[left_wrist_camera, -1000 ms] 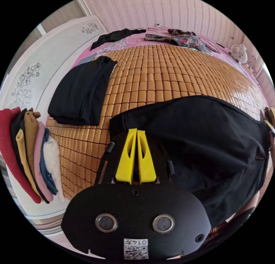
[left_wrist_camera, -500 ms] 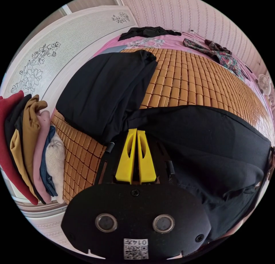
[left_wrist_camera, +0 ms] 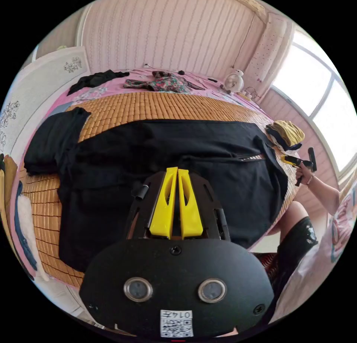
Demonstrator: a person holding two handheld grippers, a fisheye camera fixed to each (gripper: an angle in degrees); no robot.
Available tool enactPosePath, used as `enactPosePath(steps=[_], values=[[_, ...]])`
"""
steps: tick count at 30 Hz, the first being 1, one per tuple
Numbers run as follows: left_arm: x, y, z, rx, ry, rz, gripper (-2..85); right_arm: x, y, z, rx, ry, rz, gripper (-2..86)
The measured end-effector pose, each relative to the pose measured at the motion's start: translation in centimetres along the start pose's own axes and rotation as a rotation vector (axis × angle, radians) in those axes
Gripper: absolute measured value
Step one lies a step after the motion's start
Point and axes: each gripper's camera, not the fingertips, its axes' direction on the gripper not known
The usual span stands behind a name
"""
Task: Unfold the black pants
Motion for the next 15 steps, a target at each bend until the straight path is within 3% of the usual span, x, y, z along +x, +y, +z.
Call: enactPosePath(steps=[3,8,12,15], values=[[4.7,3.8,2.5,-0.074,0.181,-0.033,-0.7,-0.4,0.9,0.4,0.028,-0.030,-0.016,7.1],[10.2,4.4,6.0,-0.118,0.263,0.040,-0.7,-2.0,-0.4,0.1,0.069,-0.118,-0.017,2.5],[13.7,3.6,5.8,-0.125,0.347,0.184,-0.7,-3.1,2.2,-8.9,0.335,-0.152,-0.121,0.9],[14.9,4.0,5.3,-0.130,0.379,0.240,-0.7,-0.4,6.8,-15.9,0.460,-0.077,-0.037,0.9]])
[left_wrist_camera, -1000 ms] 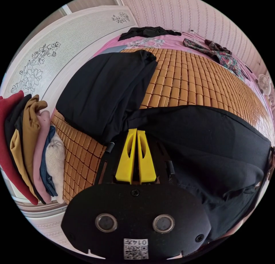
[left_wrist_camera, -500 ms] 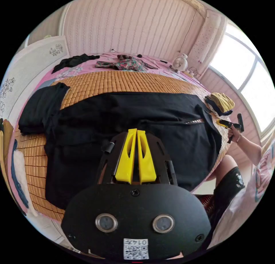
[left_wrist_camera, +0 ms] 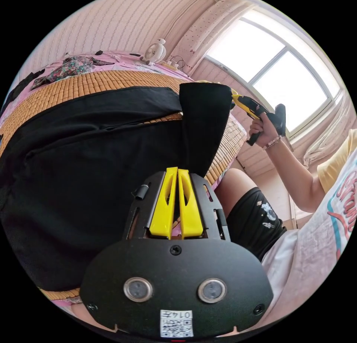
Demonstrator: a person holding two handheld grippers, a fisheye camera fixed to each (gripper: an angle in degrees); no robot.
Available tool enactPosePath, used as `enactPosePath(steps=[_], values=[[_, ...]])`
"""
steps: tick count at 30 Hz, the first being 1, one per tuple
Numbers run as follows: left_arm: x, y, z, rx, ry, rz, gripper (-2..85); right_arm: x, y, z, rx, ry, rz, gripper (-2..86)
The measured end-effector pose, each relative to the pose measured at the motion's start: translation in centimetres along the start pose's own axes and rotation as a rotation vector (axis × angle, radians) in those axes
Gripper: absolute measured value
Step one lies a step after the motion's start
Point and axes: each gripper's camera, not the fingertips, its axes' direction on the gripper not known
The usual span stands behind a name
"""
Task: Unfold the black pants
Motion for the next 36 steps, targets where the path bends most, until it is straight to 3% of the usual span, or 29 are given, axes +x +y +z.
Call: enactPosePath(steps=[4,7,12,18,19,23,26,29,32,36], values=[[0.7,1.0,-0.1,-0.022,0.028,0.028,-0.7,5.7,5.7,-5.7,-0.101,0.238,0.234,1.0],[0.8,1.1,-0.5,-0.031,-0.016,0.075,-0.7,6.7,8.1,-6.9,-0.130,0.328,0.272,0.8],[-0.5,1.5,0.1,-0.077,-0.067,0.041,-0.7,3.6,6.3,-1.2,-0.228,0.372,0.070,0.5],[-2.1,3.7,3.1,-0.264,-0.120,-0.013,-0.7,0.7,5.2,12.1,-0.552,0.562,-0.250,0.2],[-2.2,4.1,3.2,-0.261,-0.090,-0.025,-0.7,-0.3,5.5,11.9,-0.470,0.589,-0.308,0.2],[-2.2,4.7,3.3,-0.312,-0.053,-0.042,-0.7,-1.3,6.8,12.0,-0.531,0.647,-0.421,0.0],[-1.9,5.5,2.8,-0.295,-0.088,-0.016,-0.7,-1.8,7.0,12.0,-0.529,0.629,-0.434,-0.1],[-2.7,6.3,2.2,-0.306,0.001,-0.049,-0.6,-2.3,6.8,12.4,-0.542,0.625,-0.416,-0.2],[-3.9,7.8,-0.9,-0.202,0.024,-0.084,-0.5,-2.8,6.3,12.7,-0.582,0.624,-0.407,-0.3],[-10.4,11.6,-10.5,0.067,-0.136,-0.347,-0.4,-4.7,5.4,12.3,-0.564,0.674,-0.448,-0.3]])
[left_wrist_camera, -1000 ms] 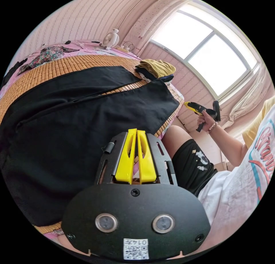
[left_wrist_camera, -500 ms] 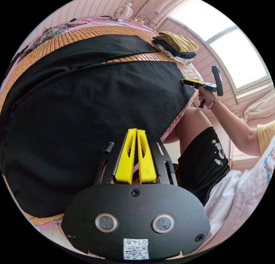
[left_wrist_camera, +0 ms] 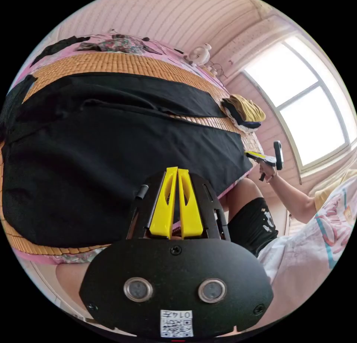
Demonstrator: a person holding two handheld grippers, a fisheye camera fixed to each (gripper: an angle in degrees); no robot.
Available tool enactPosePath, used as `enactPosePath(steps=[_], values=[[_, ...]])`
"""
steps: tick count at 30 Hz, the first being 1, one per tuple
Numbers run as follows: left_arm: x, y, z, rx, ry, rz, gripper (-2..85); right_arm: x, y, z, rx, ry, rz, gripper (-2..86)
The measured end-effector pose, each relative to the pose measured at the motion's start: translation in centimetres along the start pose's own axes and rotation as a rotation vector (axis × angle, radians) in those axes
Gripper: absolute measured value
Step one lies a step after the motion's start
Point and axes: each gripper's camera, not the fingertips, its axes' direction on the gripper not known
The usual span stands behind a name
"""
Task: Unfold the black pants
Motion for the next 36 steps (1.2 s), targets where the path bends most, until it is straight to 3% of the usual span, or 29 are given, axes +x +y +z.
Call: enactPosePath(steps=[4,9,13,17,21,24,29,36], values=[[-10.3,3.1,-9.8,0.206,-0.276,-0.300,4.8,-2.7,-3.4,-4.1,0.169,0.019,-0.073,-0.5],[-17.9,8.6,-16.6,0.390,-0.432,-0.604,10.7,-12.3,-12.9,-6.3,0.306,-0.214,-0.304,0.1],[-23.0,12.4,-16.8,0.502,-0.339,-0.848,7.3,-21.5,-18.0,-6.6,0.293,-0.410,-0.397,0.6],[-25.6,13.1,-15.9,0.428,-0.262,-0.886,4.3,-26.3,-17.2,-6.0,0.195,-0.430,-0.522,0.9],[-24.4,14.6,-18.7,0.434,-0.315,-0.784,3.5,-23.4,-15.0,-6.3,0.154,-0.373,-0.486,1.2],[-24.4,16.4,-19.2,0.407,-0.349,-0.782,3.7,-17.8,-12.3,-6.1,0.141,-0.317,-0.339,2.5],[-26.2,18.6,-19.6,0.465,-0.247,-0.889,3.9,-5.6,-6.3,-3.8,0.007,-0.335,0.098,6.0],[-25.9,17.6,-20.9,0.356,-0.349,-0.812,3.9,5.6,3.3,-2.1,0.008,-0.237,0.588,9.7]])
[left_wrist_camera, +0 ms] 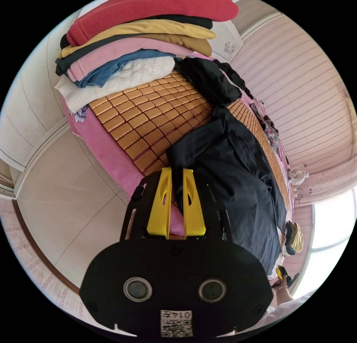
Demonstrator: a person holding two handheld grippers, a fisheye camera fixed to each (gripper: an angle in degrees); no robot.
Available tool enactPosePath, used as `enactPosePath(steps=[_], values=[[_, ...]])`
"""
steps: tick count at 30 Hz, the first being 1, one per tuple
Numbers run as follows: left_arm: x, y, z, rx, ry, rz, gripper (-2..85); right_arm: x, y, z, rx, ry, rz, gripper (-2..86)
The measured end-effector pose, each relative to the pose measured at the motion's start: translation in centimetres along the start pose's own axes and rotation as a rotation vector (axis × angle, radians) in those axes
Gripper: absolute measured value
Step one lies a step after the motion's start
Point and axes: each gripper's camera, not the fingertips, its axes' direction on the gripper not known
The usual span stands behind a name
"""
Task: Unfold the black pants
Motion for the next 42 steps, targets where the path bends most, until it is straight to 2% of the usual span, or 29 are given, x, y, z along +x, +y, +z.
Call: enactPosePath(steps=[5,9,16,21,26,28,31,33,36,38,42], values=[[-0.8,-1.6,-1.1,-0.051,0.024,0.020,3.6,5.0,1.1,0.5,0.005,0.095,0.112,11.1],[-0.5,-2.6,-2.1,-0.075,-0.039,0.062,3.3,6.9,1.2,1.3,-0.012,0.046,0.172,8.6],[0.8,-3.4,-3.2,-0.094,-0.097,0.105,2.7,5.4,0.4,1.7,-0.099,0.039,-0.021,4.3],[1.7,-4.6,-5.3,-0.067,-0.004,0.140,2.1,3.7,-1.8,-2.2,0.118,-0.019,-0.134,2.0],[5.6,-8.1,-8.4,0.047,0.122,0.272,1.5,-4.9,-11.0,-4.6,0.318,0.049,-0.455,1.9],[8.7,-11.5,-8.9,0.107,0.183,0.330,1.1,-8.0,-16.0,-4.3,0.345,0.020,-0.477,2.1],[12.8,-15.5,-8.1,0.213,0.191,0.329,0.6,-12.4,-23.5,-2.5,0.379,-0.037,-0.365,2.4],[14.6,-17.0,-7.1,0.258,0.172,0.311,0.3,-14.2,-26.5,-0.7,0.326,-0.039,-0.263,3.4],[16.3,-18.1,-5.3,0.210,0.169,0.274,-0.3,-16.1,-27.0,2.0,0.274,0.022,-0.286,5.0],[17.4,-17.6,-4.6,0.200,0.168,0.310,-0.3,-15.9,-25.3,5.1,0.206,0.096,-0.348,6.2],[19.6,-15.0,-1.7,0.068,0.035,0.467,-0.5,-13.4,-22.4,10.7,0.010,0.230,-0.397,6.1]])
